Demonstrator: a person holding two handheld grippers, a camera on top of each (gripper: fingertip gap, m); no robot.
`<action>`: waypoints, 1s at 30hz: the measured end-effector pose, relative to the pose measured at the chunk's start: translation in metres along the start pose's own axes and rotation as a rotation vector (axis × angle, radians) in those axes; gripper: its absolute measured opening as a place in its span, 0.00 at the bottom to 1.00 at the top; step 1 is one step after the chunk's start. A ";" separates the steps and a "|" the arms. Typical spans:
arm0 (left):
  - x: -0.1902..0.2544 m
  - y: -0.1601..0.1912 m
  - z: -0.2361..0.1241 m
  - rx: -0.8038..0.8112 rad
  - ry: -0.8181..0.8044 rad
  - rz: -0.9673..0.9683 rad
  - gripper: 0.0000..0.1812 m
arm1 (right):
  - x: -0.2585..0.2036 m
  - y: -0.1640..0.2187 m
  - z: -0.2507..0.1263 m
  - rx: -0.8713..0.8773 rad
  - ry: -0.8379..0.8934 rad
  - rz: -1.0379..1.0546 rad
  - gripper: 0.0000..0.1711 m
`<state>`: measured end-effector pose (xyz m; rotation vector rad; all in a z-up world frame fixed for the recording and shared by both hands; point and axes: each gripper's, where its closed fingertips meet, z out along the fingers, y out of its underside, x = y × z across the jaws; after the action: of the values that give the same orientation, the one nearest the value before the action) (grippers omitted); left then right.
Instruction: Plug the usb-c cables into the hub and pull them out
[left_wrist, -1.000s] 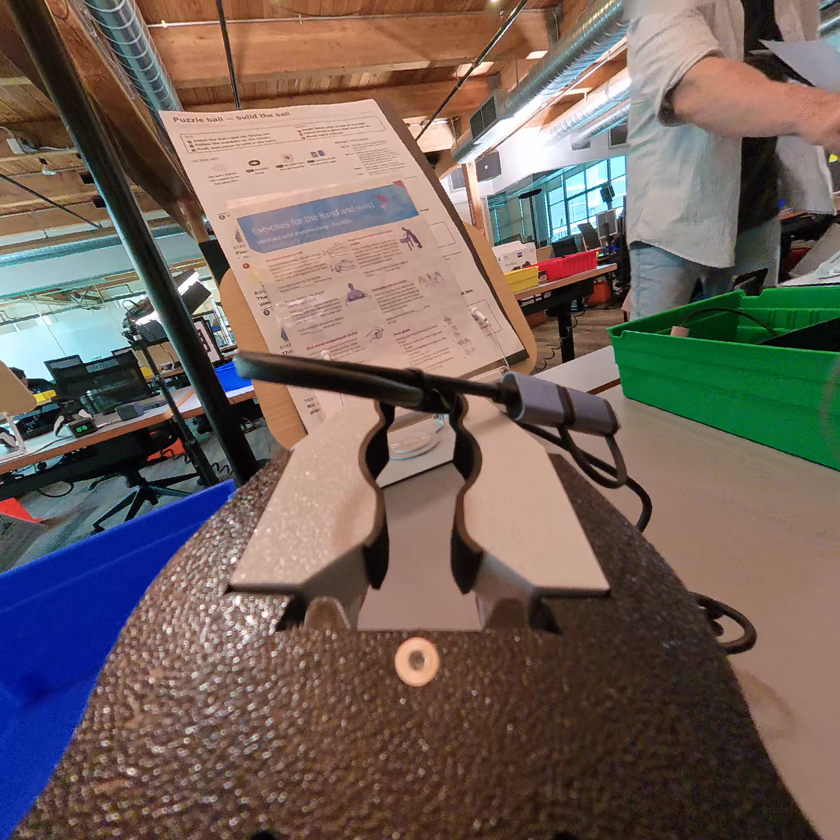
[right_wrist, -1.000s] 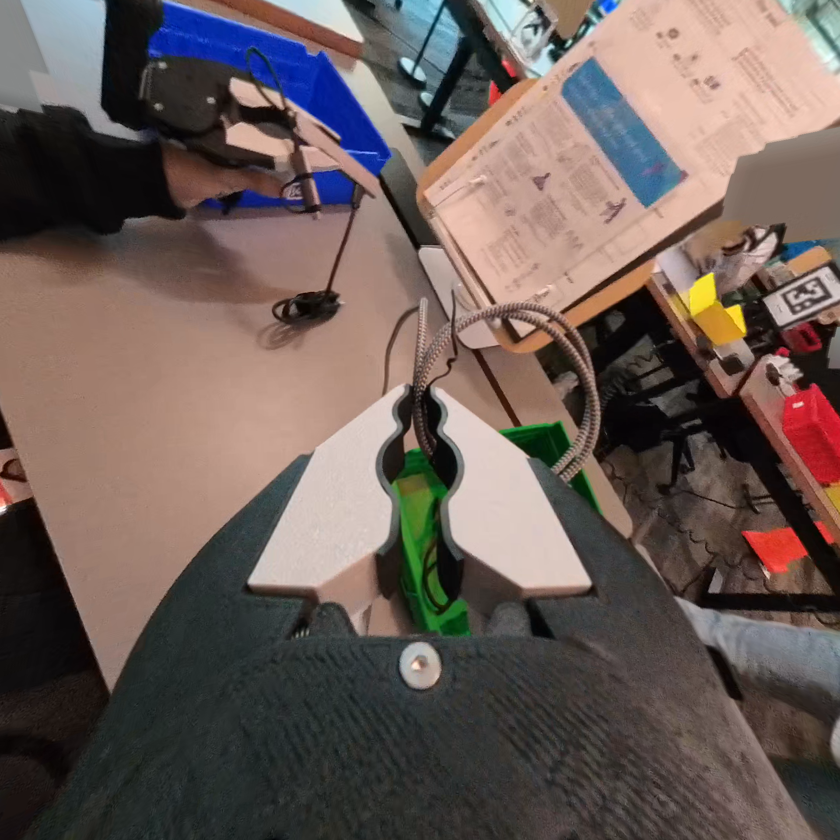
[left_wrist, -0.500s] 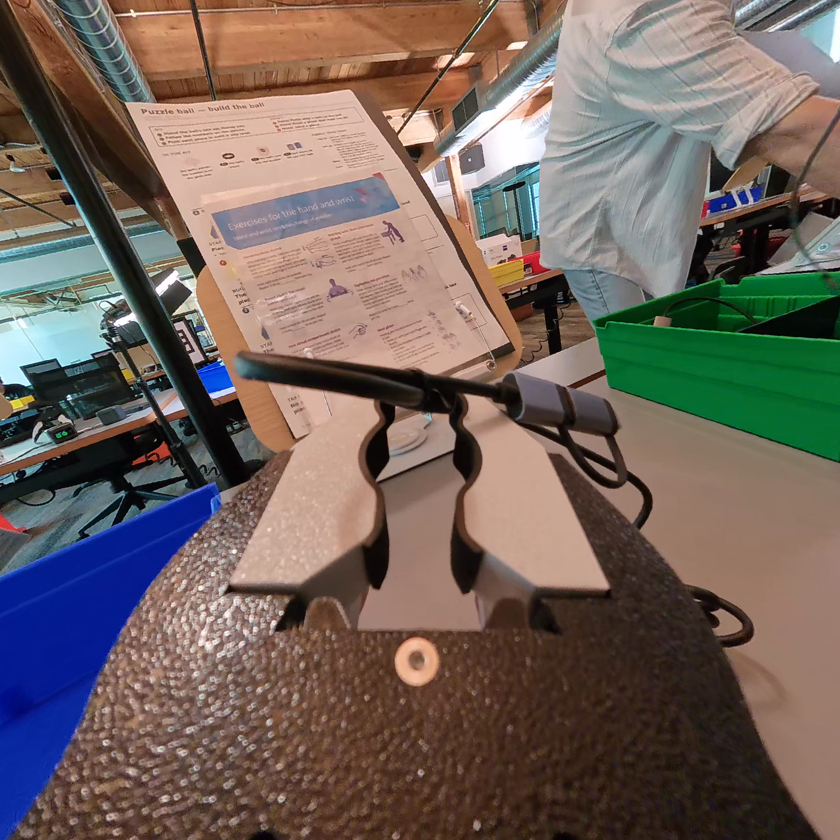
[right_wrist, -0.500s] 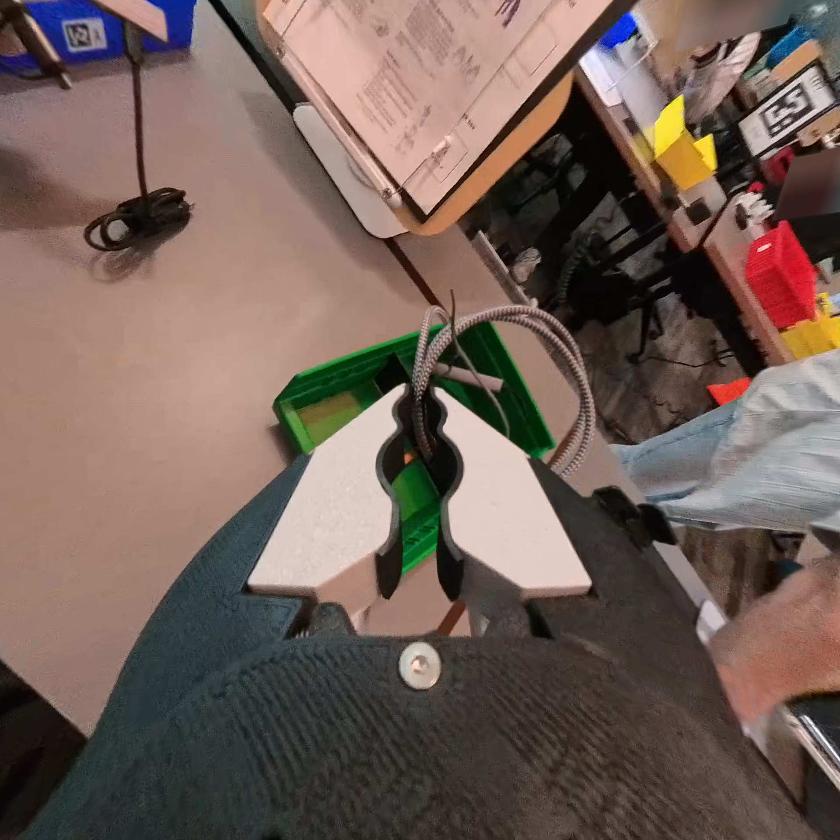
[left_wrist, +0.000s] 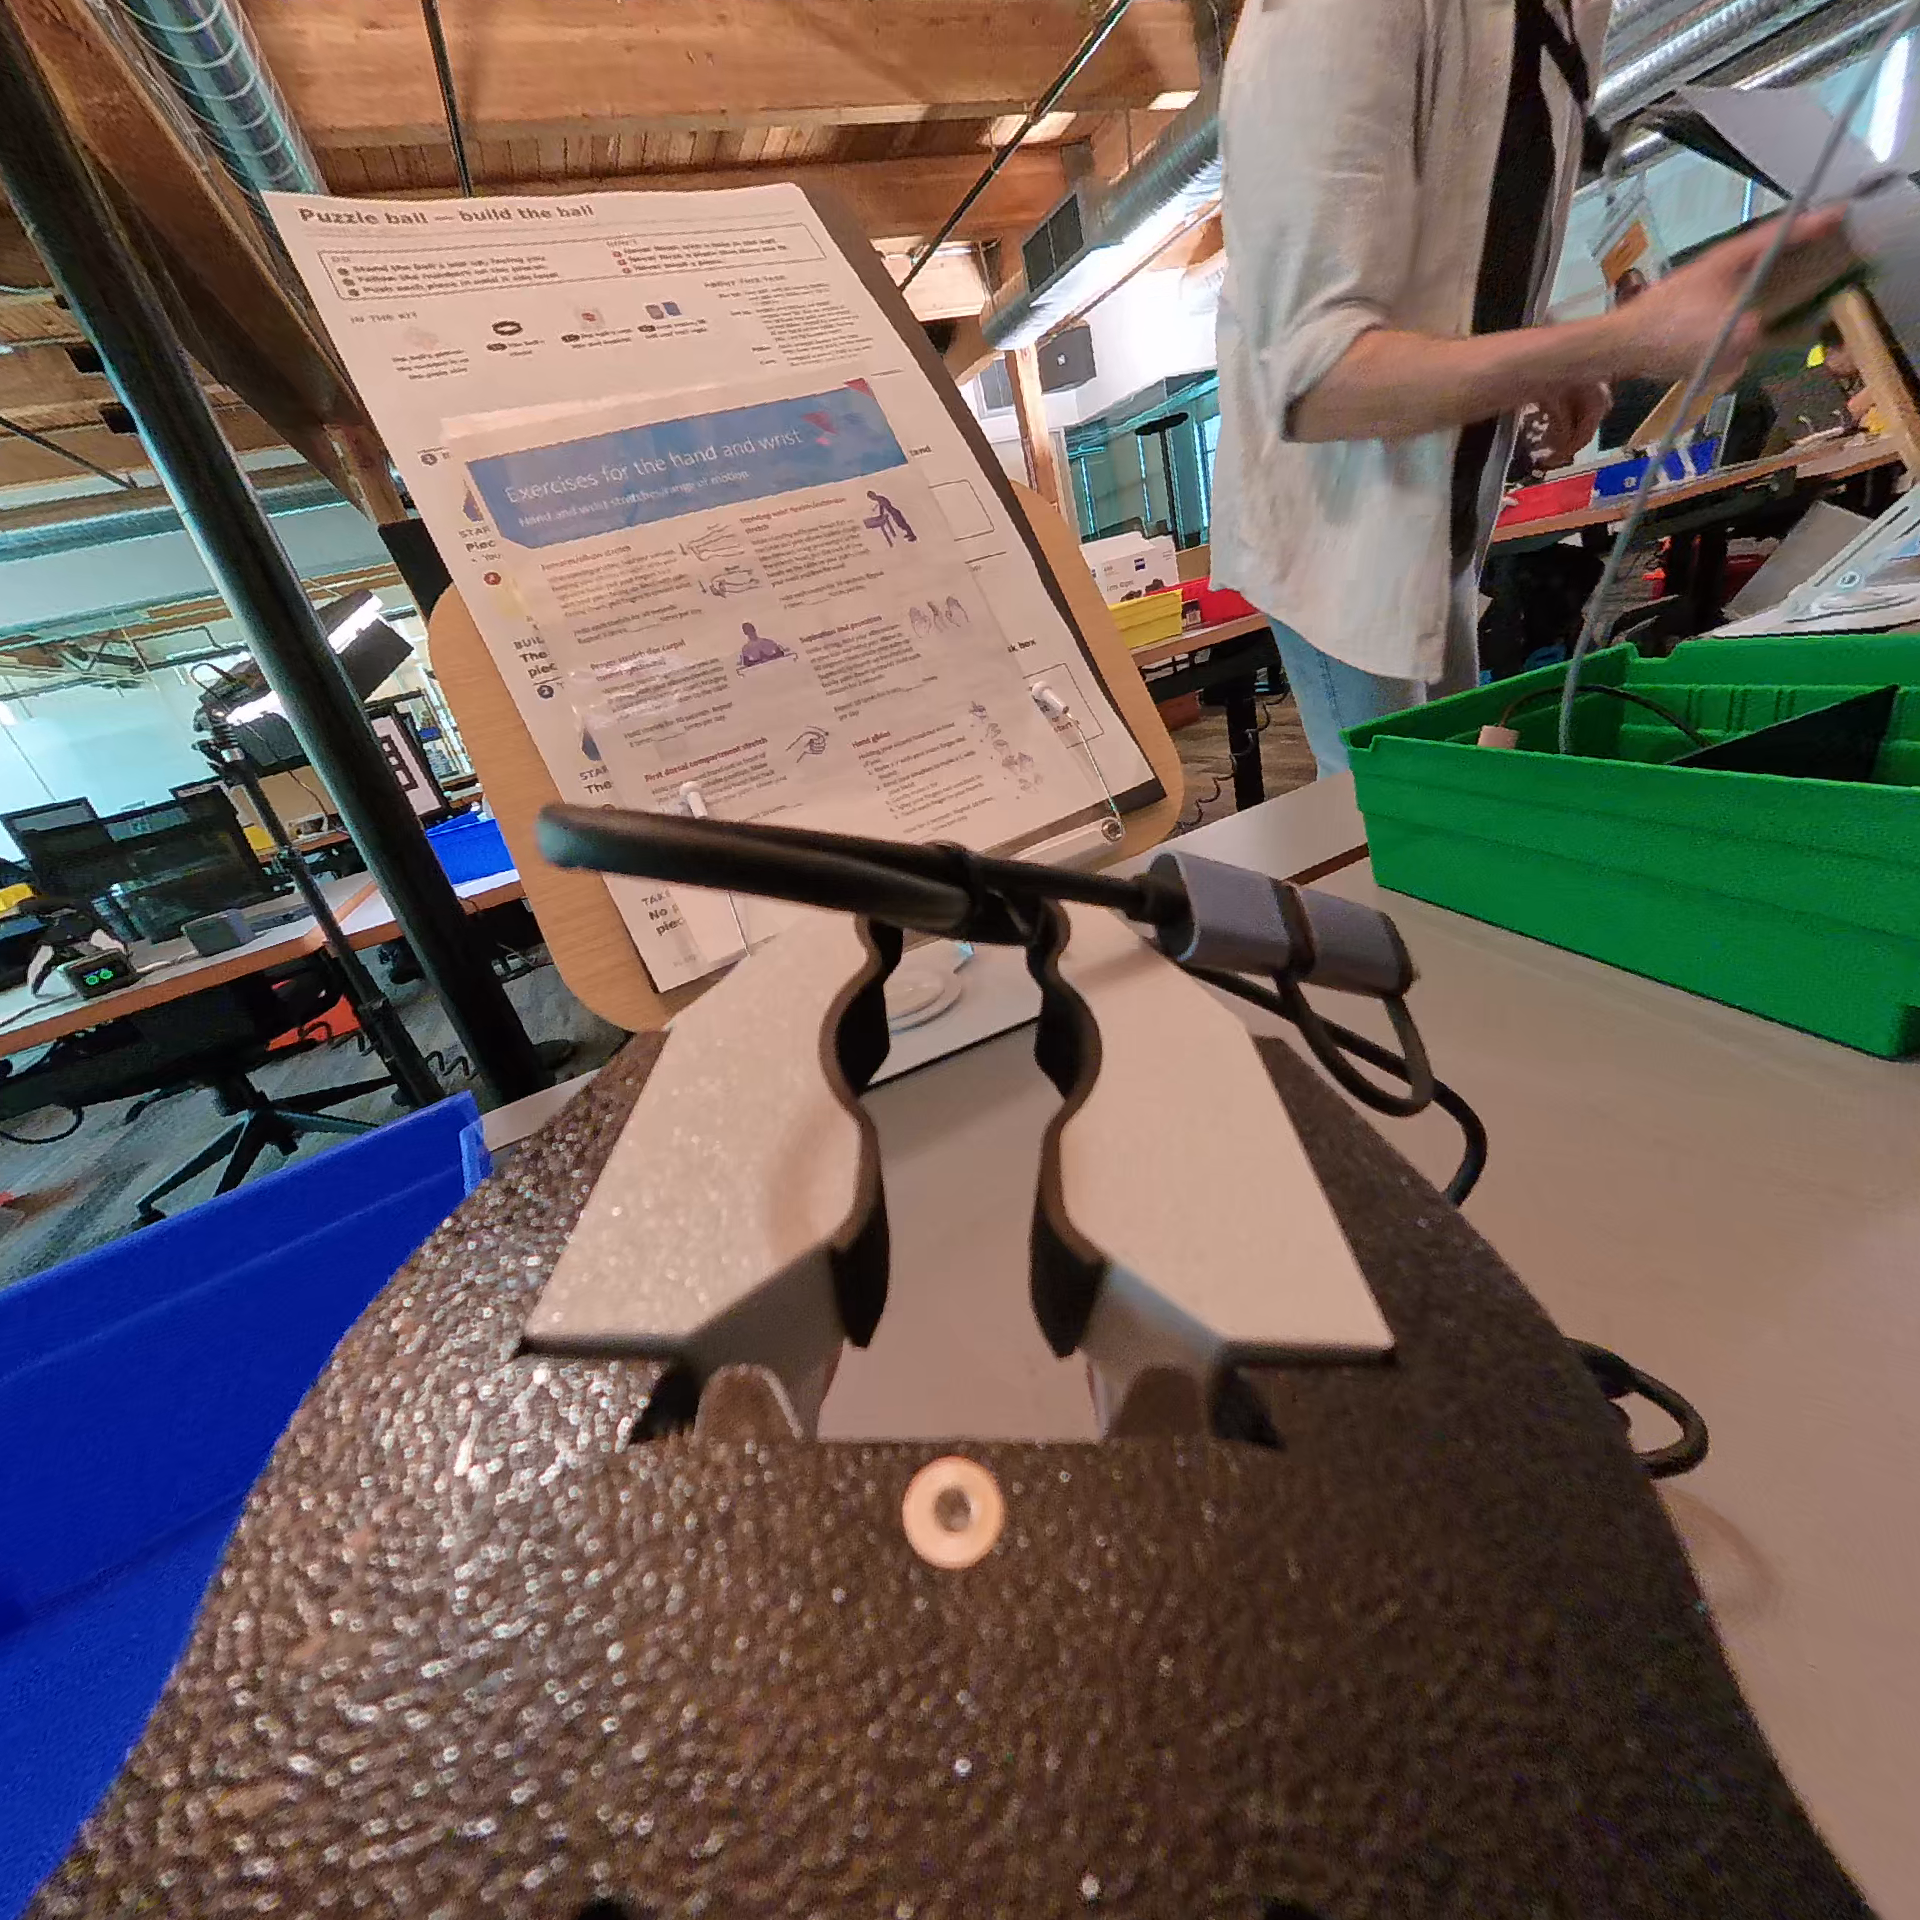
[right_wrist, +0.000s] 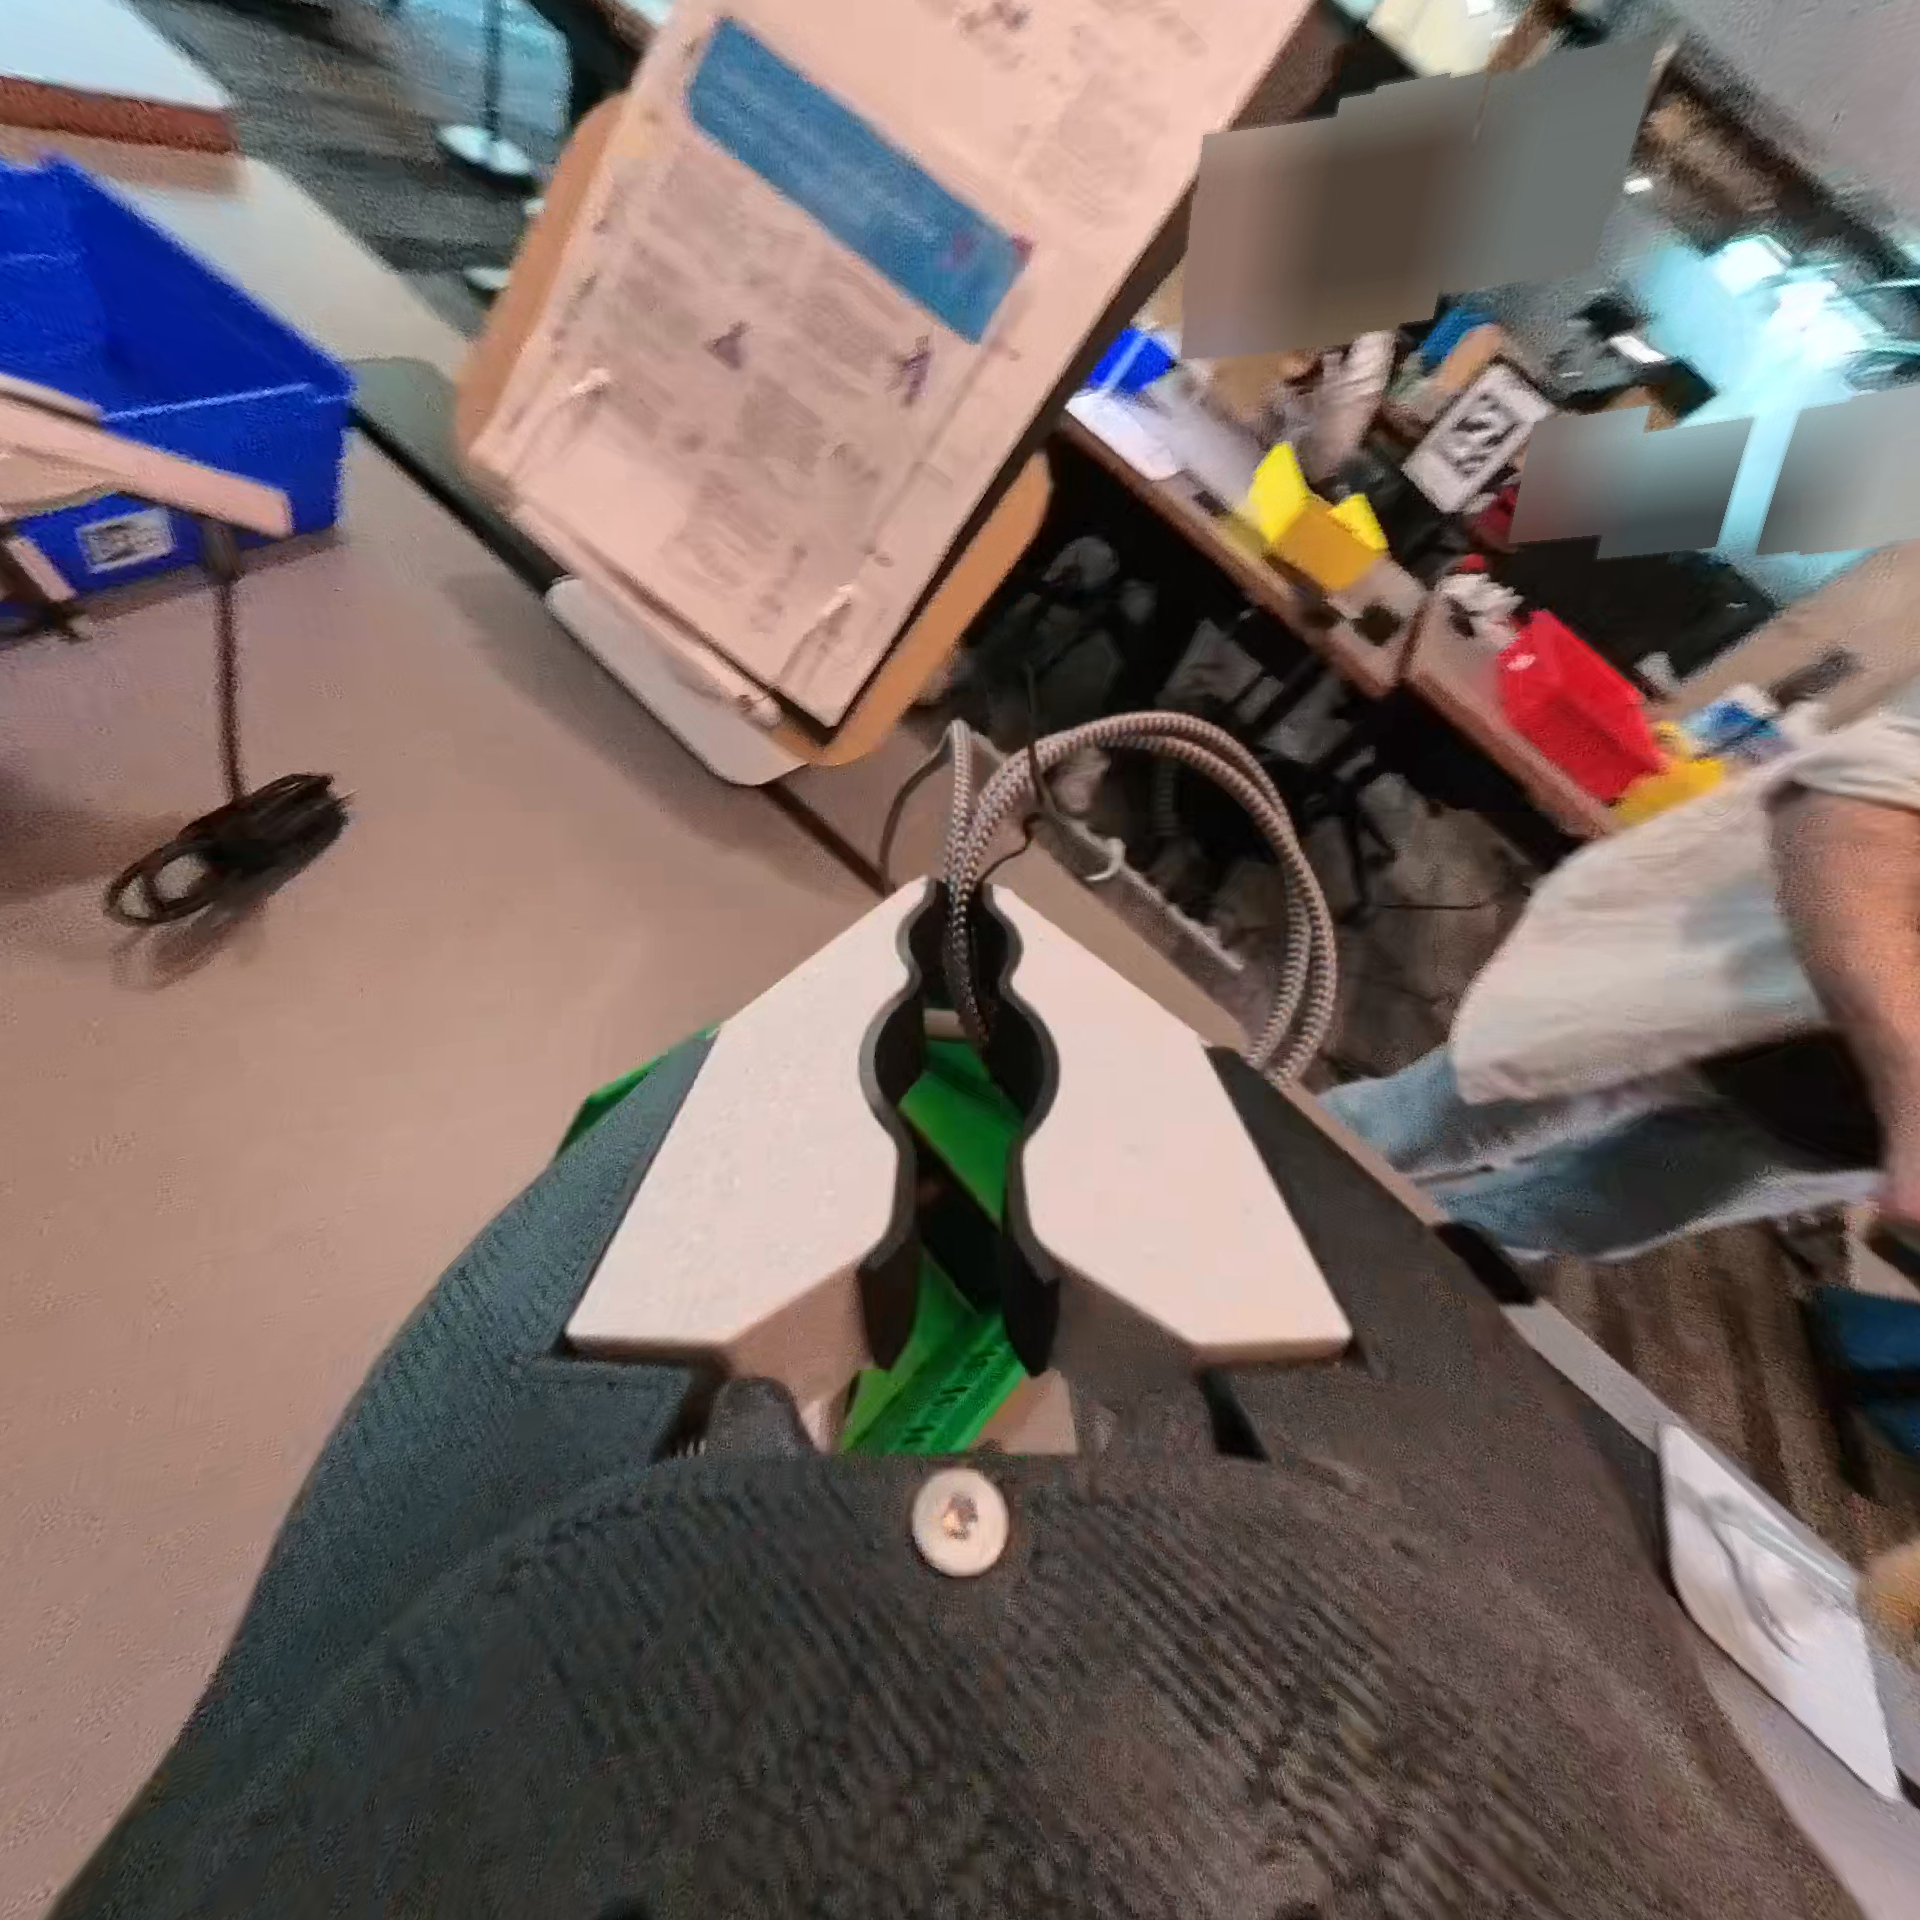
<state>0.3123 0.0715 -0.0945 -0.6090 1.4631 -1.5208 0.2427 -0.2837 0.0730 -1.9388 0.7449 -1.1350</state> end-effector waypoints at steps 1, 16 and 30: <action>0.000 0.000 0.000 -0.001 0.001 0.000 0.12 | 0.014 -0.005 -0.007 0.014 0.072 0.009 0.02; 0.004 0.002 0.001 -0.004 0.016 0.002 0.12 | 0.026 0.011 -0.023 0.020 0.090 0.083 0.02; 0.006 0.005 0.002 -0.016 0.024 -0.001 0.12 | 0.037 -0.034 -0.031 0.135 0.186 0.056 0.02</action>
<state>0.3124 0.0659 -0.1009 -0.6029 1.4945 -1.5236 0.2351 -0.3040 0.1277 -1.7067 0.7944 -1.3094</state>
